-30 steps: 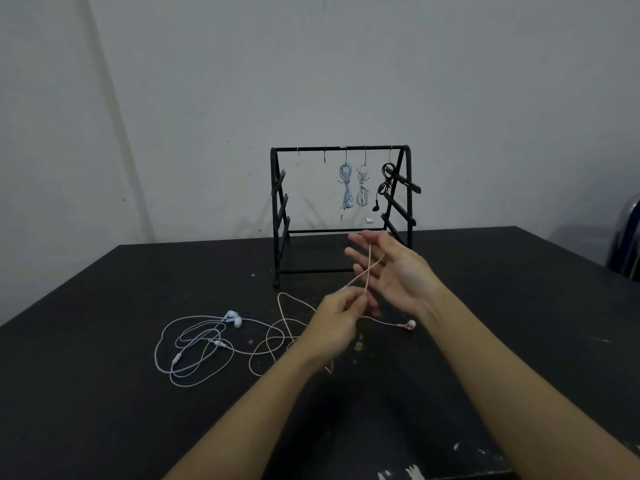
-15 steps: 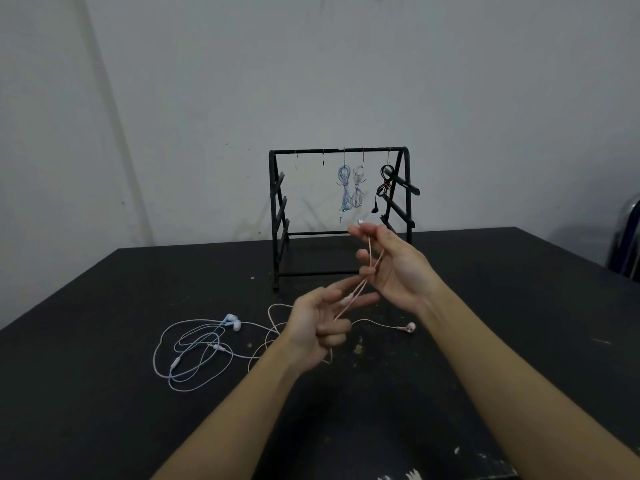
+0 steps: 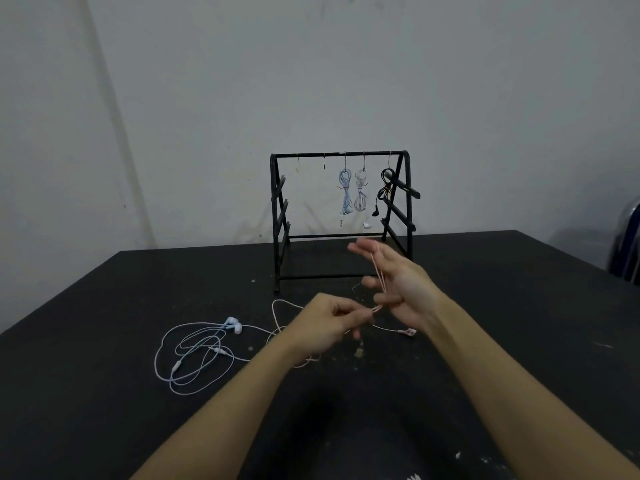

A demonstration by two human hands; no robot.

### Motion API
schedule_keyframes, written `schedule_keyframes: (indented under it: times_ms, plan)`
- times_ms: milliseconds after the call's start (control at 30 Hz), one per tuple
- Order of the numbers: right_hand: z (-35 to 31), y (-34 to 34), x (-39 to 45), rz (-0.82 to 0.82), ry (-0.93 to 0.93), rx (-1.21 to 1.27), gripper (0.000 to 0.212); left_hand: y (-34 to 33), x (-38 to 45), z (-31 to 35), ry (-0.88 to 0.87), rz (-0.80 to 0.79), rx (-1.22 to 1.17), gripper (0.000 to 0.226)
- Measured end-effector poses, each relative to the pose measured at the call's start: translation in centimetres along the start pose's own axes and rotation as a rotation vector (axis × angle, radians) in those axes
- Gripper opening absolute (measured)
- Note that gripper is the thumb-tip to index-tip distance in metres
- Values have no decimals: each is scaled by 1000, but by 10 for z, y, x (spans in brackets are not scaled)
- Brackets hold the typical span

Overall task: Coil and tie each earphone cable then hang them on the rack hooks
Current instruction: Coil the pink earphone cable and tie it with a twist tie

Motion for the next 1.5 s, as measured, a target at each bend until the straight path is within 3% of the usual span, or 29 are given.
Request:
schedule_keyframes:
  times_ms: [133, 367, 467, 600, 733, 967, 1133, 1233, 1367, 1500]
  plan:
    - [9, 6, -5, 1, -60, -367, 30, 20, -3, 18, -107, -74, 440, 20]
    - [20, -7, -10, -125, -123, -551, 35, 36, -1, 43, -322, 38, 789, 17]
    - [13, -14, -12, -148, -81, -487, 34, 42, -4, 50, -434, 141, 810, 16]
    - [12, -17, -14, -202, -83, -393, 34, 63, -14, 60, -593, 403, 783, 25]
    - [14, -23, -22, -318, -160, -334, 34, 66, -18, 71, -690, 441, 818, 27]
    - [7, -27, -31, -394, -205, -73, 31, 76, -6, 63, -494, 519, 589, 14]
    - [10, -21, -24, -293, -119, 25, 34, 69, -2, 53, -356, 491, 483, 14]
    - [8, -17, -13, -170, -40, 178, 31, 54, -4, 49, -371, 495, 456, 13]
    - [6, 5, 6, 130, 25, 403, 30, 12, -7, 33, -375, 238, 679, 27]
    - [7, 26, 7, 316, 20, 291, 39, -1, -14, 31, -366, 83, 937, 31]
Point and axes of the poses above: each hand's wrist, its own x-axis towards the middle knuckle, its own y-axis out of the back of the hand, z = x × y, the point moved 8 cm from there along x, towards the middle knuckle, and after that the axes turned 2 degrees about -x, right-handed, at the moved point
